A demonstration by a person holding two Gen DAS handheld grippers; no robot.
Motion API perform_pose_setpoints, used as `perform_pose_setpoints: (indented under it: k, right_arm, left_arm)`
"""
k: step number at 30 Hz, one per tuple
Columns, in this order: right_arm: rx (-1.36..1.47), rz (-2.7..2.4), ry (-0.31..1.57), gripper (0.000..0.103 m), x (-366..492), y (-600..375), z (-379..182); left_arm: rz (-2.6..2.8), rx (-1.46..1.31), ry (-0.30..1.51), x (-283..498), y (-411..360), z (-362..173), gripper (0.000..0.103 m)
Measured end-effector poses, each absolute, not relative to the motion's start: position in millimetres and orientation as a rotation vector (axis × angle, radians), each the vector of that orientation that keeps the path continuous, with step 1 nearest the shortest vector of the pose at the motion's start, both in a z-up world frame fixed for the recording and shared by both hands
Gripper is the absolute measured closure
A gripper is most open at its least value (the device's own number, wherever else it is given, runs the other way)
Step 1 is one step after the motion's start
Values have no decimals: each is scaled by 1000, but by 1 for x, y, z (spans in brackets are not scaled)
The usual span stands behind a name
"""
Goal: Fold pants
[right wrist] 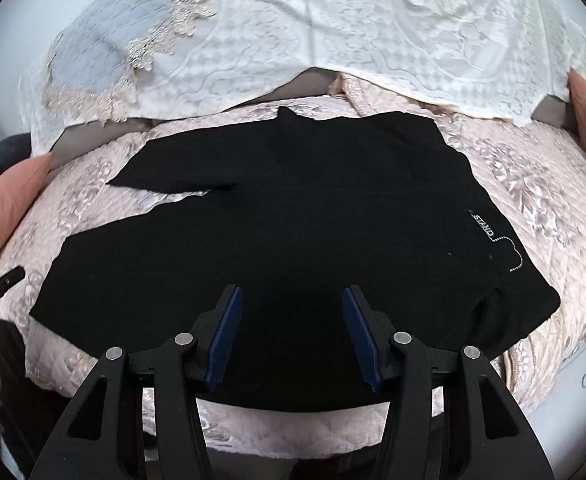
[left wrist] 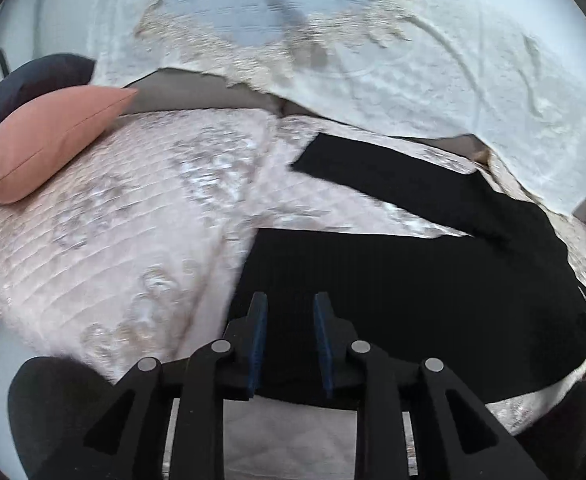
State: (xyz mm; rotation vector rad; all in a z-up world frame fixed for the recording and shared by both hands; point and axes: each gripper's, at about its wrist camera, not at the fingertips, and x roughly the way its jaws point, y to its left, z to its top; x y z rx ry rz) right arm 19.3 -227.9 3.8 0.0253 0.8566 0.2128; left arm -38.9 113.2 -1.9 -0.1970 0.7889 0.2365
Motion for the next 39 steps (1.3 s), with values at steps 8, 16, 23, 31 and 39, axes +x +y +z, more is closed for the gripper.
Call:
perform_pose_setpoints:
  k: [8,16,23,31,39]
  right_arm:
    - [0,267,866,50,17,-212,7]
    - [-37,312,862,50,25,-204,8]
    - [-49,308,860,50,47,-211,11]
    - [-76,304,860,50,73,-219,13]
    - [-93,326,865,50,109,-226,13]
  left_arm:
    - [132,-169,810,-21,75,2,77]
    - [67,-112,802,-5,51,13,77]
    - [39,-62,798,17,42,17,77]
    - [17,-32,793,40,38,22,77]
    - [-55,-24,792,78,40,22,71]
